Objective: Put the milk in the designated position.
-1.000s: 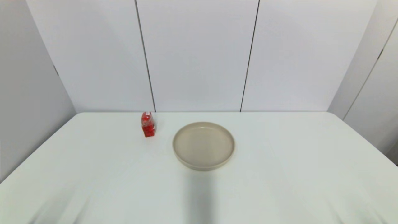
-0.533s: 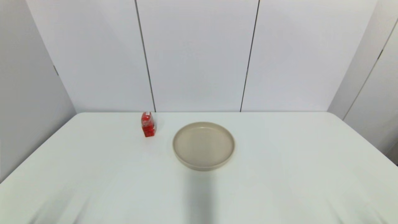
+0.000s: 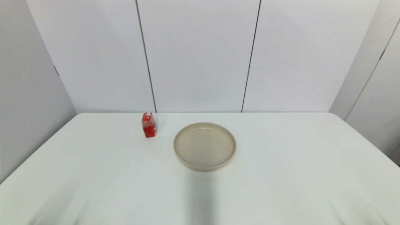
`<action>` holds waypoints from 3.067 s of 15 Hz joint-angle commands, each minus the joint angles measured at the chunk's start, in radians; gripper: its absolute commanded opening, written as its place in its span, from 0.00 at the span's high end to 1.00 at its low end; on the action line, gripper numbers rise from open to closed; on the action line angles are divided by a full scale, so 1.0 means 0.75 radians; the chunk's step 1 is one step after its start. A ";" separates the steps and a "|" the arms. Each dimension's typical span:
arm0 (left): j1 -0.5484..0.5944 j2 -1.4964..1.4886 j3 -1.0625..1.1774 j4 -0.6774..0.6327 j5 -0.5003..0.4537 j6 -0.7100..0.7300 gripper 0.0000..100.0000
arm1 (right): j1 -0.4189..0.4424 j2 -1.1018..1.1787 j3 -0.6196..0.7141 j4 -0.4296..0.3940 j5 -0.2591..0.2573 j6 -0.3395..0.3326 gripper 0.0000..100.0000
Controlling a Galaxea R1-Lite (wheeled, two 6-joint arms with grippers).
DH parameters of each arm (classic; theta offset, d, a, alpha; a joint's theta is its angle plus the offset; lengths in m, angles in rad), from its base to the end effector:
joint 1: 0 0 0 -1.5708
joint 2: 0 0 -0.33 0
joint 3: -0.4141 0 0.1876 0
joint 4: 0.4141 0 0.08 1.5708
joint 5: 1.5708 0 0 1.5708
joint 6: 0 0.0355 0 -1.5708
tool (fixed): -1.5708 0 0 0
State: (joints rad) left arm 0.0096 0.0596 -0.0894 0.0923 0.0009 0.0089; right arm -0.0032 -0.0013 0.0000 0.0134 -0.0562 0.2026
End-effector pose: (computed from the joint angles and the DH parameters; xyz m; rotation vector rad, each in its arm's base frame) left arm -0.0447 -0.0004 0.0930 0.0086 0.0625 0.0102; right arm -0.0429 -0.0019 0.0739 0.2022 0.0060 -0.0604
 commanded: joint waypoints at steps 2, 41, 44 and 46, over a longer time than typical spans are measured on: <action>-0.021 0.311 -0.227 0.043 0.005 -0.002 0.00 | 0.000 0.002 0.000 0.001 -0.001 0.002 0.00; -0.504 2.622 -1.071 -1.148 0.426 -0.096 0.00 | 0.000 0.002 0.000 0.001 -0.001 0.002 0.00; -0.453 2.657 -1.088 -1.211 0.422 -0.006 0.00 | 0.000 0.002 0.000 0.001 -0.001 0.002 0.00; -0.440 2.678 -1.088 -1.217 0.422 -0.008 0.00 | 0.000 0.002 0.000 0.001 -0.001 0.002 0.00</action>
State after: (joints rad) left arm -0.3294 2.0502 -0.9034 -0.8126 0.3160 0.0032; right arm -0.0032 -0.0013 0.0000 0.0134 -0.0562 0.2026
